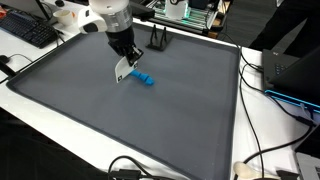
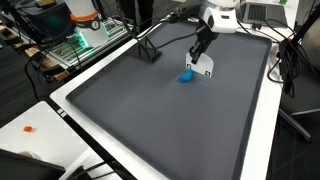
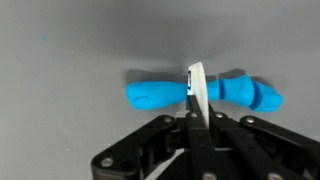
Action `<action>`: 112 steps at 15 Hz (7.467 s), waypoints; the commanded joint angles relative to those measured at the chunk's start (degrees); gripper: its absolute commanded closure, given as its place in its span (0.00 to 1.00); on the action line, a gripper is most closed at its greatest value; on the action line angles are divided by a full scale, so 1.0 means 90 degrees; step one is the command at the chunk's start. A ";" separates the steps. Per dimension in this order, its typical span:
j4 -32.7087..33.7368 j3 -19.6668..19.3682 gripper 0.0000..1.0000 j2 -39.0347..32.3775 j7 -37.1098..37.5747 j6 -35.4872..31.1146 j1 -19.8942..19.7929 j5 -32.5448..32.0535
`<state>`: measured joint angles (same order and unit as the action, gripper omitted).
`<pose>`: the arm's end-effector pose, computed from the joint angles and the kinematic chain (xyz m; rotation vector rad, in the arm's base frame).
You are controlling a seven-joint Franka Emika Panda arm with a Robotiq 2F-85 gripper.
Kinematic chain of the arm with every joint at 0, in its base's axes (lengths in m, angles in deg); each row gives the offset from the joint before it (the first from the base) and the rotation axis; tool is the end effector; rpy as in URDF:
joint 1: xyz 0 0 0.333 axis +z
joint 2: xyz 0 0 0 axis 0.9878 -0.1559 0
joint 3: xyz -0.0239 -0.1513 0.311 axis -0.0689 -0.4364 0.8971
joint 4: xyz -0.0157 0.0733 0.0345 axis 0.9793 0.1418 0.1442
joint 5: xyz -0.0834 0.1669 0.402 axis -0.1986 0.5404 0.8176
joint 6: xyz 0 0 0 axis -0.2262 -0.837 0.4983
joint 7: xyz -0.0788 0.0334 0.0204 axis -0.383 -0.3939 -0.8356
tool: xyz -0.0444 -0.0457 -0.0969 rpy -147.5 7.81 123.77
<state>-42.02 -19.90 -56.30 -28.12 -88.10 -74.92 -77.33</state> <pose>0.6941 0.0622 0.2386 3.0643 -0.1074 -0.2106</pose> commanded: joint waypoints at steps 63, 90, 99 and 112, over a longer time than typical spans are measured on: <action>0.0155 -0.0002 0.99 -0.0088 -0.0609 0.0765 -0.0034 -0.0716; 0.0093 0.0191 0.99 -0.0347 -0.0978 0.0982 -0.0226 -0.0377; 0.0050 0.0157 0.99 -0.0277 -0.0896 0.1322 -0.0265 -0.0043; -0.0165 0.0141 0.99 0.0466 -0.0875 0.1875 -0.0334 0.0024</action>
<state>-40.72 -19.07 -55.66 -36.06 -72.07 -77.09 -78.39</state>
